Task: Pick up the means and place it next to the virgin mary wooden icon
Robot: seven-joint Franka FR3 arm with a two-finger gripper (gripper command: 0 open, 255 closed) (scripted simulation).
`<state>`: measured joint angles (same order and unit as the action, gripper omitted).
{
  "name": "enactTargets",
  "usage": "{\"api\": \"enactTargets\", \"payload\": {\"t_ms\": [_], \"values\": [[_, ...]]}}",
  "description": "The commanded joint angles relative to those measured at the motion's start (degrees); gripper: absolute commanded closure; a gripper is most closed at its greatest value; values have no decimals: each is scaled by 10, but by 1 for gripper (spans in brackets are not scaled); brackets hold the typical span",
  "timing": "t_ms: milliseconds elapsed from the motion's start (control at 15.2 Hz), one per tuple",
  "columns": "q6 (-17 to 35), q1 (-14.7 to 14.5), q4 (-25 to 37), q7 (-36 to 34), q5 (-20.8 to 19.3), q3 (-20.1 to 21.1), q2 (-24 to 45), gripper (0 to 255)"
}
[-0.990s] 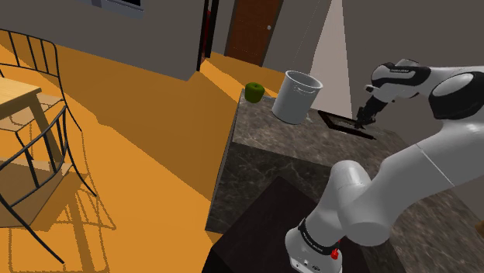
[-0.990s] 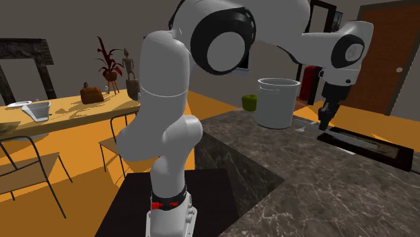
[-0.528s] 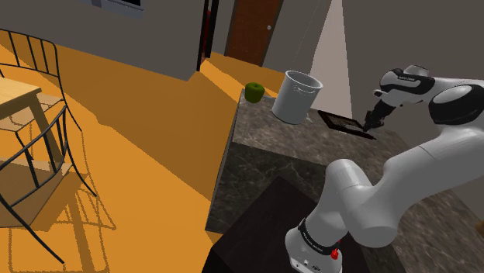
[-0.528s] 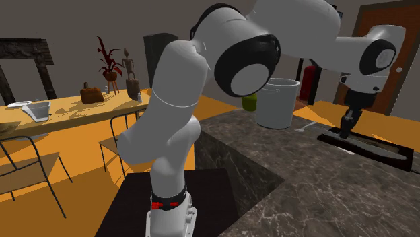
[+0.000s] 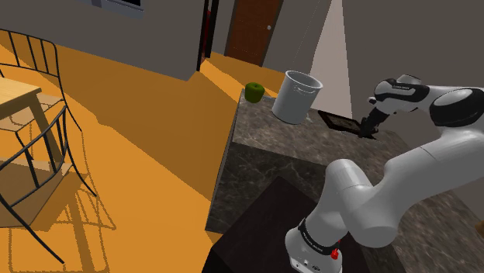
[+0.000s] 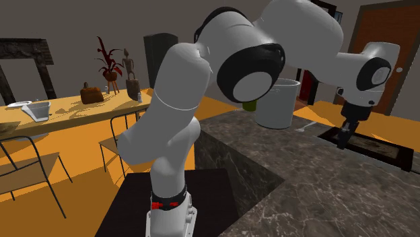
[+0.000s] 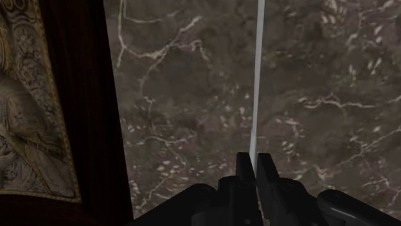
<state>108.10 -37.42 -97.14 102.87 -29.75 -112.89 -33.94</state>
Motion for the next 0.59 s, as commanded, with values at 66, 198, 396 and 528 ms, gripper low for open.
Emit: {"api": "enactTargets", "payload": {"t_ms": [66, 198, 396, 528], "values": [[17, -3, -12, -5, -9, -8, -8, 255], [29, -6, -20, -8, -15, -14, -14, 255], [47, -11, -32, -14, -27, -25, -24, 255], [47, -11, -32, -14, -27, -25, -24, 255]]}}
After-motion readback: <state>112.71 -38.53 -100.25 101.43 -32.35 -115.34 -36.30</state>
